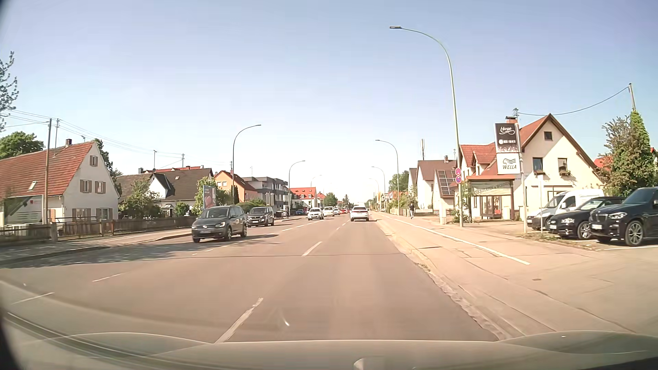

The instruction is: Follow the waypoints while adhering to traffic rules and regulations

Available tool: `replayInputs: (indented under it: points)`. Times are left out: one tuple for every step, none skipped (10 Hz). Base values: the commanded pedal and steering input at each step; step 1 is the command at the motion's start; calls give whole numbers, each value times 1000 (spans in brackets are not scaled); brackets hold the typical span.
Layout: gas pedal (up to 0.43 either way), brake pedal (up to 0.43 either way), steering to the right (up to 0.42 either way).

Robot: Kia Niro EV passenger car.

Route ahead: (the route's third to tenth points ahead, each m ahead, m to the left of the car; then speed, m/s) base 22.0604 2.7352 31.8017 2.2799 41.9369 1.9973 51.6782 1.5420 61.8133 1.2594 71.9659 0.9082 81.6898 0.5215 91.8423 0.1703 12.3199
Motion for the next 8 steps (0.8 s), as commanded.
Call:
replayInputs:
  points:
    - [189,0,2]
    - [189,0,2]
    - [189,0,3]
    - [189,0,5]
    - [189,0,9]
    - [189,0,9]
    - [189,0,9]
    - [189,0,7]
